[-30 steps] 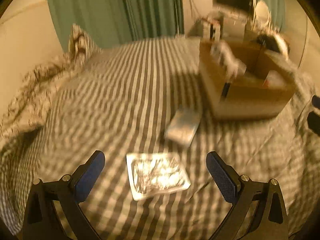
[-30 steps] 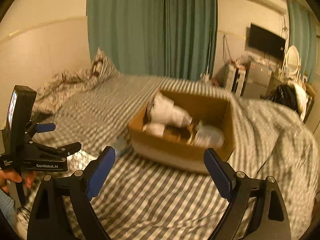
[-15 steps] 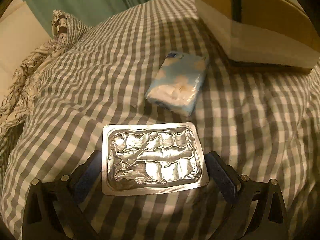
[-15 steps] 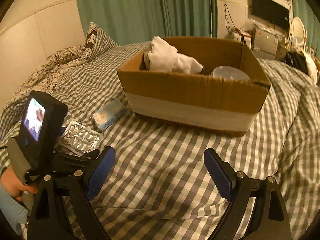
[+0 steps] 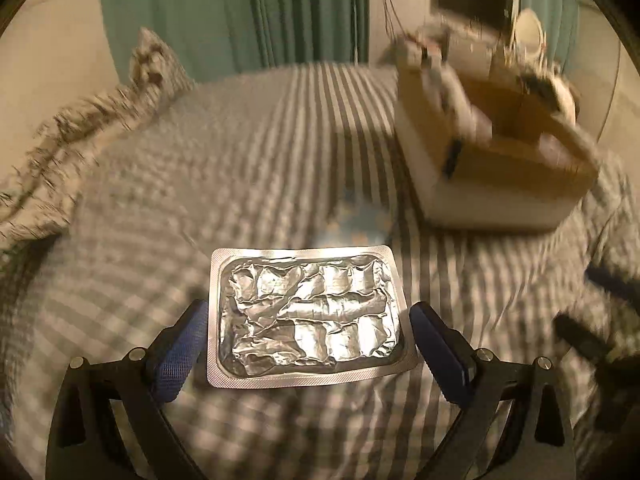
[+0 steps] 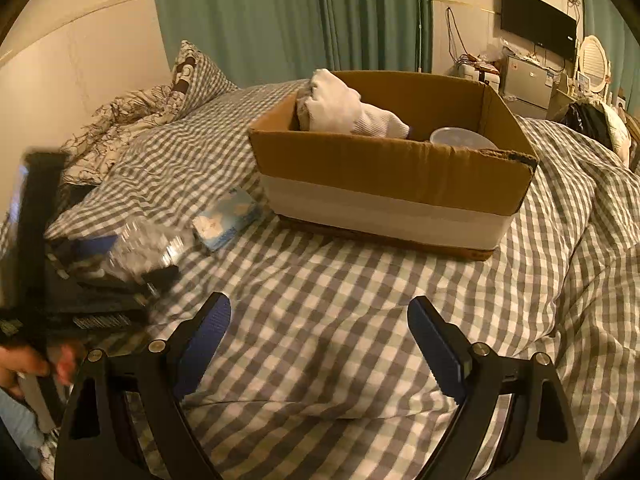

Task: Organize objects
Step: 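Grasp the foil blister tray with the left gripper while the right gripper grasps the blue tissue pack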

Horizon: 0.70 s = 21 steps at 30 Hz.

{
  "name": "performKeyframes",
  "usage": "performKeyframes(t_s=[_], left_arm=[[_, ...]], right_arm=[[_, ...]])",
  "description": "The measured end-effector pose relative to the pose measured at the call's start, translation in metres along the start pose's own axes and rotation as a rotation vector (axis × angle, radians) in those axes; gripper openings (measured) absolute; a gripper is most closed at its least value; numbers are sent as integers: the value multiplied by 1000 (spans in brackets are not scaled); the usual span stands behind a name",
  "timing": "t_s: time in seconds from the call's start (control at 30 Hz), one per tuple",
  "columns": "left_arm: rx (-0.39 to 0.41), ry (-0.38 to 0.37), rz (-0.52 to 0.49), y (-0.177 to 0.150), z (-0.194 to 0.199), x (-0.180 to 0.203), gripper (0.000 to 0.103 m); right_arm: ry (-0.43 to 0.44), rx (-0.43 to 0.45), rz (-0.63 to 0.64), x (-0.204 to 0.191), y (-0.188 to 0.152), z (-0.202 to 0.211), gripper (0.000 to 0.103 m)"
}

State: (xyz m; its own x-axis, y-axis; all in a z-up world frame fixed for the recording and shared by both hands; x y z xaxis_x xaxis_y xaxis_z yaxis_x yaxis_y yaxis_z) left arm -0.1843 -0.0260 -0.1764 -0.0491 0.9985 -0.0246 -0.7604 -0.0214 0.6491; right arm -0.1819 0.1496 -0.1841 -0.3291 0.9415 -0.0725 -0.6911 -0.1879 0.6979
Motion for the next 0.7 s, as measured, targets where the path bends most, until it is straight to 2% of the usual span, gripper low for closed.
performKeyframes(t_s=[0.13,0.23,0.4,0.53,0.7], left_arm=[[68,38,-13,32,19,-25,100],[92,65,-18,57,14,-42,100],[121,97,-5,84,7,-73,100],[112,121,7,77,-5,-93,100],[91,125,15,67,-16,-106,100]], right_arm=[[17,3,24,-22,10,-4,90],[33,-4,40,-42,23,-14,90],[13,-27,62,-73,47,-40,90],[1,-63,57,-94,56,-80,90],[-25,-161,14,-108,52,-142,90]])
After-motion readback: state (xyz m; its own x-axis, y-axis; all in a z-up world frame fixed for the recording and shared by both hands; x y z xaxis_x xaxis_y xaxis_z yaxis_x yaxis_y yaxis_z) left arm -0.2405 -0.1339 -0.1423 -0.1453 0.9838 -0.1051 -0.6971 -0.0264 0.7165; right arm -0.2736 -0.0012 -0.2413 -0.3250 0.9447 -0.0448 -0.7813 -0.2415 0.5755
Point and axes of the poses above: each gripper's, at about its wrist camera, not at the fingertips, and z roughly against the way its jaws point, x to its right, y to its top, the point moved 8 cm from there along -z, roughly the way its jaws point, and after that the axes turned 2 degrees about z, right-handed, at the moved point
